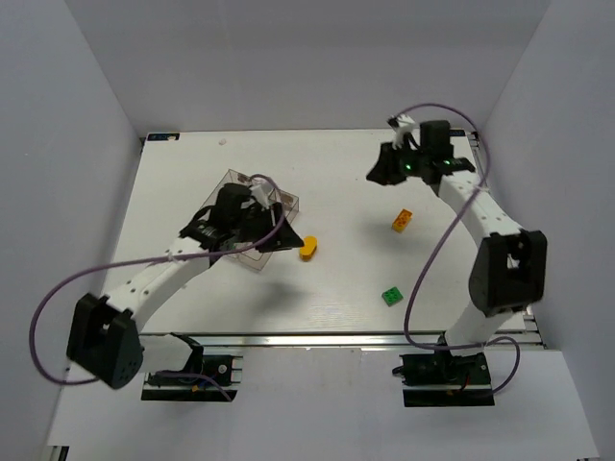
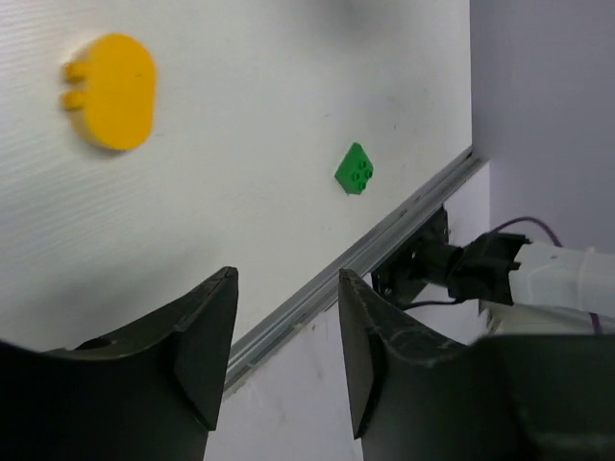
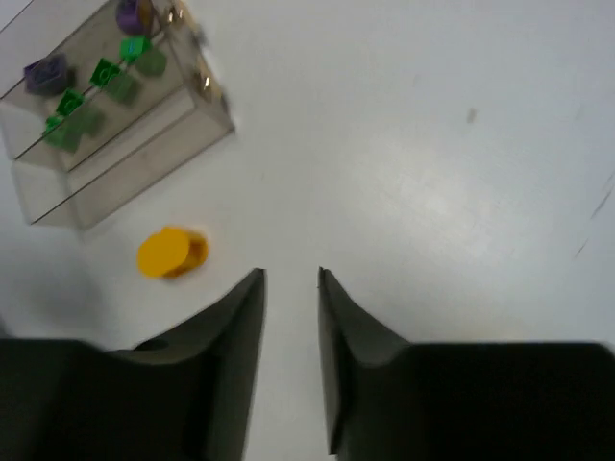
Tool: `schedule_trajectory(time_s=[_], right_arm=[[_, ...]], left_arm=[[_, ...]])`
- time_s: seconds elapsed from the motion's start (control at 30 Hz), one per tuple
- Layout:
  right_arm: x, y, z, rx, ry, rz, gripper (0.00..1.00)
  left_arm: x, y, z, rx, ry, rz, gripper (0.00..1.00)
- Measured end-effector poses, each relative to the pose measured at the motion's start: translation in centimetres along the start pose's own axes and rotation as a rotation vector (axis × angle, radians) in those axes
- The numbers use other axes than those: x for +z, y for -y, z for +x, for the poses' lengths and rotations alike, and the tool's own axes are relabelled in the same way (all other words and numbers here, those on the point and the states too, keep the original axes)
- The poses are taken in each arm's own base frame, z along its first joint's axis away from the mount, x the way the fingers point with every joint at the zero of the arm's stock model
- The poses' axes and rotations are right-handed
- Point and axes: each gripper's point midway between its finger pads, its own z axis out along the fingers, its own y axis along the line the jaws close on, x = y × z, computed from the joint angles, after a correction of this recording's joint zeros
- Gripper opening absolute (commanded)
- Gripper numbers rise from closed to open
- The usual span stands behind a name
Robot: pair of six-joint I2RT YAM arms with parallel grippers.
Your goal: Sort the legos into containers by color
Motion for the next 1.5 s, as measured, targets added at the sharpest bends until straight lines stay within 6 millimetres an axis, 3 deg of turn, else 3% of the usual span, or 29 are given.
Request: schedule_trajectory(time_s=[0.03,0.07,0.13,0.2,0.27,0.43,0.57,0.67,0.87,1.0,1.23,1.5], right_arm=[[-1.6,0.6,1.7,0.026,-0.013,0.000,0.43],[-3.0,0.9,3.3,0.056,-0.025,-0.003,0.65],[-5.4,0.6,6.8,0.127,-0.062,-0.027,0.80],[-7.3,0.6,9.1,0.182,-0.079,-0.040,0.82],[-9.0,1.1,9.9,0.220,-0.073,-0.039,0.84],[-13.1,3.4,9.0,0.247,0.012,0.015,0.86],[-15.8,4.8,8.2,0.270,0.071,0.048,0.85],[-17.5,6.0,7.8,0.299,0.100,0.068,0.84],[-18.9,7.5,8.3,0.352,0.107,0.067,0.83],[-19.3,7.5,8.5,0.351,0.106,0.064,0.83],[-19.7,7.6,8.6,0.341,0.107,0.067,0.83],[-19.8,7.4,8.8,0.341,0.106,0.054,0.83]], left_arm=[[1.1,0.3,0.4,0.017,-0.036,0.001,0.59],[2.2,0.7,1.0,0.036,-0.072,0.005,0.62],[4.7,1.9,2.2,0.099,-0.143,0.018,0.68],[7.0,3.1,3.4,0.165,-0.204,0.030,0.71],[9.4,4.3,4.8,0.238,-0.255,0.035,0.71],[14.5,6.2,8.6,0.430,-0.334,0.028,0.72],[17.1,6.3,11.7,0.564,-0.368,-0.001,0.73],[18.9,6.8,12.7,0.636,-0.368,-0.014,0.74],[22.9,9.2,13.2,0.736,-0.329,-0.008,0.75],[24.3,9.7,14.1,0.773,-0.333,-0.012,0.75],[24.2,9.0,16.9,0.829,-0.400,-0.027,0.75],[24.7,7.9,18.6,0.899,-0.426,-0.082,0.72]])
